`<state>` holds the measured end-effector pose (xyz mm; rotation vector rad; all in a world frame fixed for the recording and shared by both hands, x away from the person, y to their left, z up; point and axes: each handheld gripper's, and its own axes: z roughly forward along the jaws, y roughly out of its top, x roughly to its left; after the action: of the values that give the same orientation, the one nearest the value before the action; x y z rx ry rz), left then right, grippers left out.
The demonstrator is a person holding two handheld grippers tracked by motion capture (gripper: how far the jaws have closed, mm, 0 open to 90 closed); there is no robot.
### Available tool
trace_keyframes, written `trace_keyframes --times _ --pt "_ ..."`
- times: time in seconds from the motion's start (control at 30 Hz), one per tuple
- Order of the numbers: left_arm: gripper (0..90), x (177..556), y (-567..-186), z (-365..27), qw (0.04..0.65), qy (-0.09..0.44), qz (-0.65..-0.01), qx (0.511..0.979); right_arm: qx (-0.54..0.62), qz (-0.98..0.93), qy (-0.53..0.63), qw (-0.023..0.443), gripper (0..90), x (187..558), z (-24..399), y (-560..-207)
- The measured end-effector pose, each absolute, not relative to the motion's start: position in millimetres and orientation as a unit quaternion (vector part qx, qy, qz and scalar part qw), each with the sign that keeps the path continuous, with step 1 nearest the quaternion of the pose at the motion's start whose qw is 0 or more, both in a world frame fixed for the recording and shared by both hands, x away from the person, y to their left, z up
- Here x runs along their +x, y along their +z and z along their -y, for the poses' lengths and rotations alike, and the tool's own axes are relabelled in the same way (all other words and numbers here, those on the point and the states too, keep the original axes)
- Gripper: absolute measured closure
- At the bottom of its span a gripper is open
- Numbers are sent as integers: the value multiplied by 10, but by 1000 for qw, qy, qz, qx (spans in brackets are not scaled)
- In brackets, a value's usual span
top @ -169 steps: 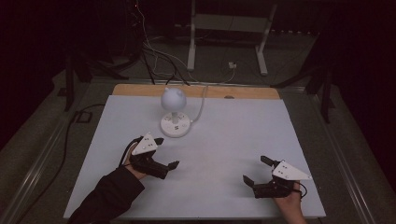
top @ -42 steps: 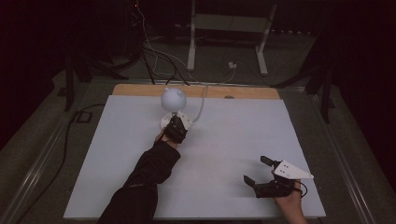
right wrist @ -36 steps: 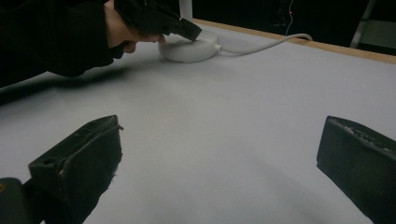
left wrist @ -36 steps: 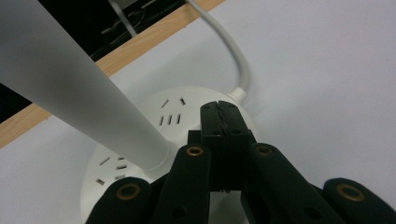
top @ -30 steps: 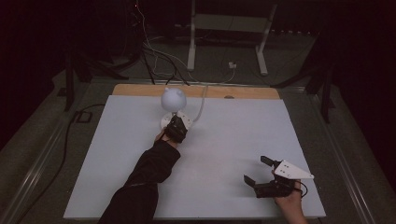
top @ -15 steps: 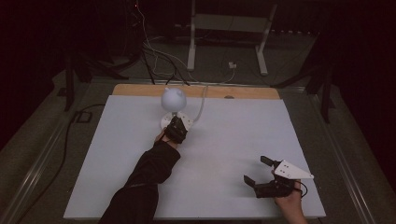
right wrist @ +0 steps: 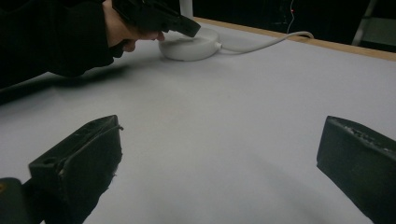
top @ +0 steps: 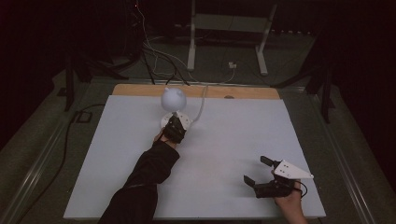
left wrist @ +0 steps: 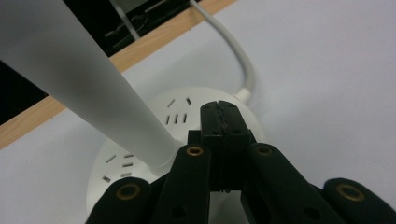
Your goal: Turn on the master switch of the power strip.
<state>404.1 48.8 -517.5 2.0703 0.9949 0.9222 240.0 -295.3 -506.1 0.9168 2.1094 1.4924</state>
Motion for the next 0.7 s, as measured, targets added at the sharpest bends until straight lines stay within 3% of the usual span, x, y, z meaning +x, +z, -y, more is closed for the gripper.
trace_keyframes --times 0.7 --pt "900 4057 -5176 -470 319 340 -371 803 327 -755 533 198 0 2399 2952 -5060"
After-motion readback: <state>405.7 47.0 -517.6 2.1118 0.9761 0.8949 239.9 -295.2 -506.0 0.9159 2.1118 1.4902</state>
